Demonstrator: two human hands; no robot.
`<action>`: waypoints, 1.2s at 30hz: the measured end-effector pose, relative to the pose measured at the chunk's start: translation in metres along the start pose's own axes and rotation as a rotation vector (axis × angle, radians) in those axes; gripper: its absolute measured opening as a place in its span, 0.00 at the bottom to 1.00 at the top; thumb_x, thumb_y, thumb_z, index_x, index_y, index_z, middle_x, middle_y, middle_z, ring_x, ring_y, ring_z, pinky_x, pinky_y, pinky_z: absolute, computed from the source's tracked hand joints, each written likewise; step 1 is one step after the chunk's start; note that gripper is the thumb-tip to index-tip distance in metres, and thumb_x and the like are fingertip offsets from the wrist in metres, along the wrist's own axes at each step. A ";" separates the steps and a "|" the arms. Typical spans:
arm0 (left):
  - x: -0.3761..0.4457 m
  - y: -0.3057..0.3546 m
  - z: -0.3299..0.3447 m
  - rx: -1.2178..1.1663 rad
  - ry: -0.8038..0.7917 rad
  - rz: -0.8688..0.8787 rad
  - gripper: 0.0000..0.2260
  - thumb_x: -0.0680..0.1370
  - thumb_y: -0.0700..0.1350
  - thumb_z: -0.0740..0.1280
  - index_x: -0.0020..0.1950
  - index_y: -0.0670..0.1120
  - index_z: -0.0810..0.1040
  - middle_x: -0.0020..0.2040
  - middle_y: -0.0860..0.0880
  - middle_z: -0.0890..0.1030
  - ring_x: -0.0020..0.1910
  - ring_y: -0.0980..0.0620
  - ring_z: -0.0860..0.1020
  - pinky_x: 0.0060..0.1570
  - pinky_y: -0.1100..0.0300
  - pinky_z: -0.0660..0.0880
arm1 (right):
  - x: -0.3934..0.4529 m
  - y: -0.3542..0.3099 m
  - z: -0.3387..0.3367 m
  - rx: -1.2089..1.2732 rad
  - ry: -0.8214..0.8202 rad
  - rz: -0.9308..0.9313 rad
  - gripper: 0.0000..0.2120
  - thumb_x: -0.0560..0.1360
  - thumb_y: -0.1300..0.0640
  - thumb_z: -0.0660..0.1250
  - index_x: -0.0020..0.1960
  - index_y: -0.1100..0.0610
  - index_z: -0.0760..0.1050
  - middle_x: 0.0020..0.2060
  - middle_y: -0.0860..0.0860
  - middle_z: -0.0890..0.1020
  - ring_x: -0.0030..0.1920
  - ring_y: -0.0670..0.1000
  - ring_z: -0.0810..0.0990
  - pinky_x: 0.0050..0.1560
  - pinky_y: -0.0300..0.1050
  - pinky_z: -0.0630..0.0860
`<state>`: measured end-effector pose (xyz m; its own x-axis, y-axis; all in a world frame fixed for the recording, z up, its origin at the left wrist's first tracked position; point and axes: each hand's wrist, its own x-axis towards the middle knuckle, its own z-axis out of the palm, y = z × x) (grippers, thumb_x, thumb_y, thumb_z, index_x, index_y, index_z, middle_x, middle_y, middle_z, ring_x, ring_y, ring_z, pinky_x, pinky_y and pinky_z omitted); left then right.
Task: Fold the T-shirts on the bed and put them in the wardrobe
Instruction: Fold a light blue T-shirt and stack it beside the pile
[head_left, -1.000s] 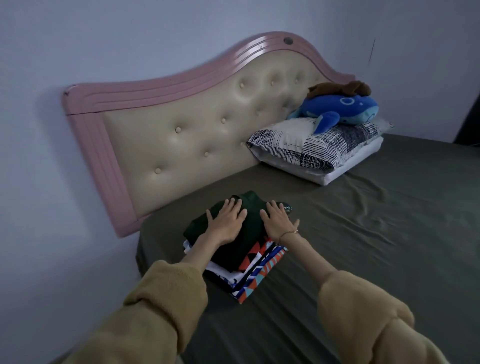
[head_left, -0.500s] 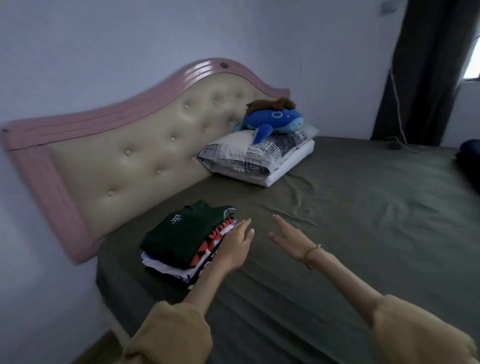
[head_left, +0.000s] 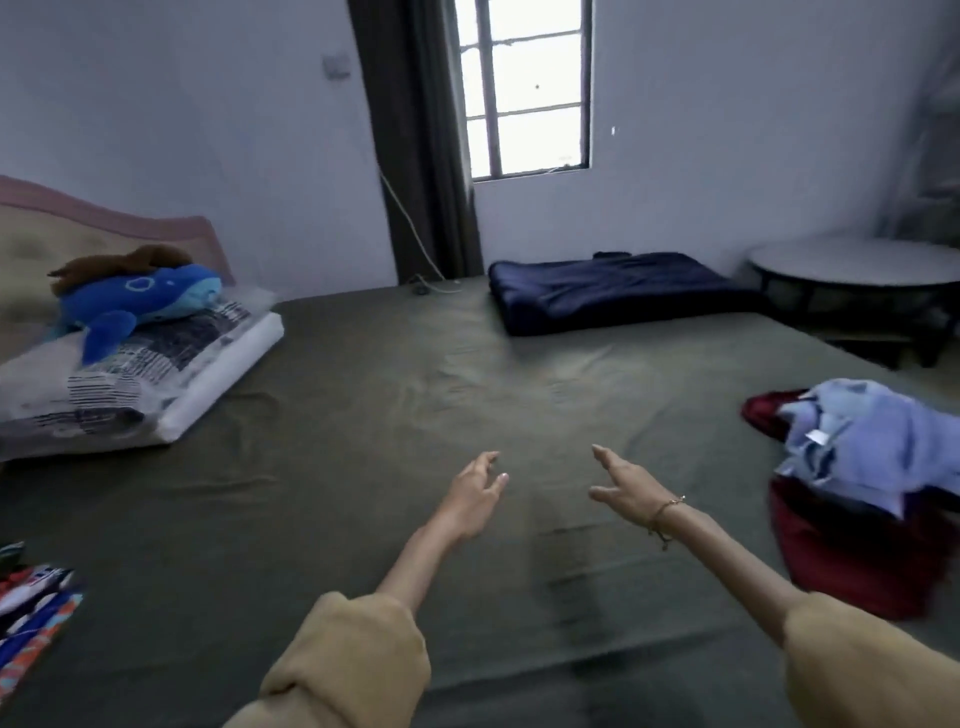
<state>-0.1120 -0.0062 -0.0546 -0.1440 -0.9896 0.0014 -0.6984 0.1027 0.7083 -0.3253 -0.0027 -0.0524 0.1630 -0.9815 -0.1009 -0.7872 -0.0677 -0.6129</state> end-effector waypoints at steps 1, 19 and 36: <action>0.008 0.018 0.019 0.013 -0.044 0.026 0.19 0.82 0.41 0.59 0.72 0.39 0.64 0.69 0.39 0.70 0.68 0.46 0.70 0.62 0.63 0.62 | -0.005 0.025 -0.014 0.006 0.037 0.048 0.32 0.77 0.61 0.63 0.76 0.63 0.50 0.75 0.58 0.58 0.74 0.53 0.60 0.68 0.35 0.54; 0.073 0.219 0.263 -0.137 -0.454 0.313 0.15 0.81 0.37 0.57 0.68 0.41 0.72 0.63 0.41 0.73 0.65 0.49 0.69 0.55 0.77 0.62 | -0.077 0.257 -0.119 0.173 0.414 0.363 0.23 0.73 0.66 0.66 0.67 0.57 0.71 0.65 0.59 0.70 0.66 0.57 0.70 0.60 0.34 0.61; 0.093 0.165 0.237 -0.309 -0.416 -0.072 0.11 0.76 0.36 0.66 0.33 0.43 0.74 0.33 0.49 0.74 0.32 0.58 0.71 0.32 0.66 0.67 | -0.065 0.212 -0.064 0.606 0.171 0.099 0.19 0.70 0.78 0.57 0.30 0.59 0.75 0.23 0.45 0.76 0.27 0.40 0.74 0.36 0.33 0.71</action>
<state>-0.4069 -0.0575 -0.1056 -0.4133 -0.8628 -0.2912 -0.4864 -0.0611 0.8716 -0.5406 0.0347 -0.1255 -0.0301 -0.9960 -0.0844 -0.3096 0.0896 -0.9466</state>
